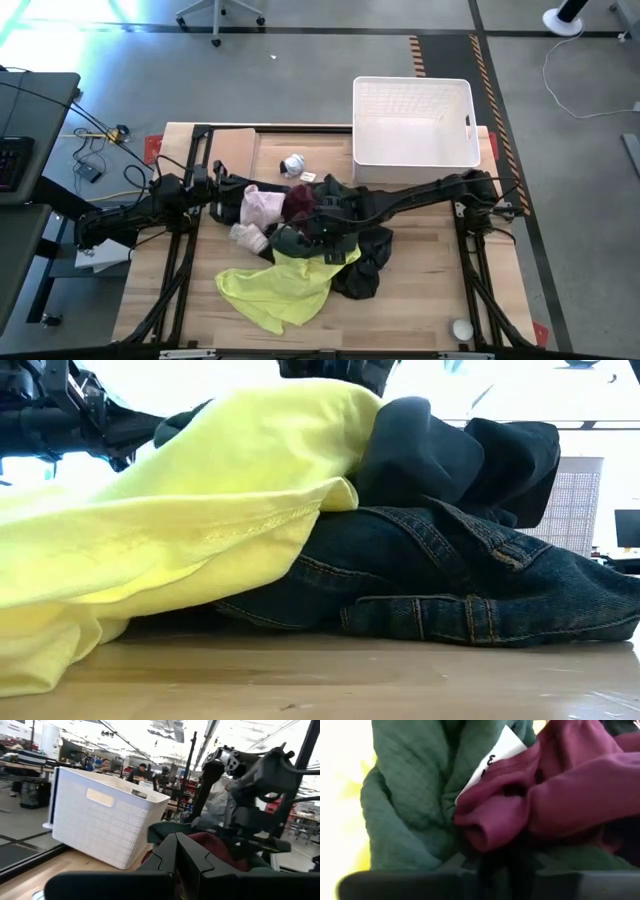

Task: Sort clothes
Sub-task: Put the red underwear into the white laundry bin

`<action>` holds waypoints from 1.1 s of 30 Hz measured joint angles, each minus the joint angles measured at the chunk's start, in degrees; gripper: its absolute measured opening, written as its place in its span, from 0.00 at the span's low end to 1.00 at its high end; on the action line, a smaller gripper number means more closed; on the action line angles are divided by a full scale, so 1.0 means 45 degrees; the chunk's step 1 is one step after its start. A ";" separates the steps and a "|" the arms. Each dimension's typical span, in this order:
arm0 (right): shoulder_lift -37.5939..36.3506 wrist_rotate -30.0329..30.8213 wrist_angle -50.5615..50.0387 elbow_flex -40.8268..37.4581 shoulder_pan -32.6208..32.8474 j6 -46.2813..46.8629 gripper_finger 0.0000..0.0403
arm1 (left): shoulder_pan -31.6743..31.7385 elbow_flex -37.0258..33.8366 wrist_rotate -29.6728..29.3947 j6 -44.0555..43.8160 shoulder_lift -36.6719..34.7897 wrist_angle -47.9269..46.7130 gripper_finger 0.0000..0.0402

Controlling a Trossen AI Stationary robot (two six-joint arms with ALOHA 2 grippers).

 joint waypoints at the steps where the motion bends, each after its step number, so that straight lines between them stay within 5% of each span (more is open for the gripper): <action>1: 0.0000 -0.0035 -0.0280 0.0200 -0.0002 -0.0059 0.22 | 0.0000 0.0000 -0.0102 0.0003 0.0000 0.0000 0.01; 7: 0.0005 -0.0155 -0.2476 0.2879 0.0080 -0.0822 0.45 | 0.0000 0.0000 -0.0293 0.0005 0.0000 0.0004 0.01; 14: -0.0034 0.0000 -0.2782 0.5759 0.0080 -0.1798 0.57 | -0.0004 0.0000 -0.0206 -0.0213 0.0001 -0.0067 0.01; 22: 0.0001 0.1848 -0.0030 0.4234 -0.1144 -0.2401 0.67 | 0.0000 -0.0005 -0.0248 -0.0325 0.0005 -0.0073 0.01; 27: 0.0260 0.0161 0.3018 0.2992 -0.2292 -0.2122 0.74 | 0.0000 -0.0005 -0.0405 -0.0321 0.0005 -0.0039 0.01; 33: 0.1518 -0.0674 0.3460 0.3435 -0.2842 -0.1404 0.75 | 0.0005 -0.0005 -0.0888 -0.0316 0.0002 -0.0032 0.01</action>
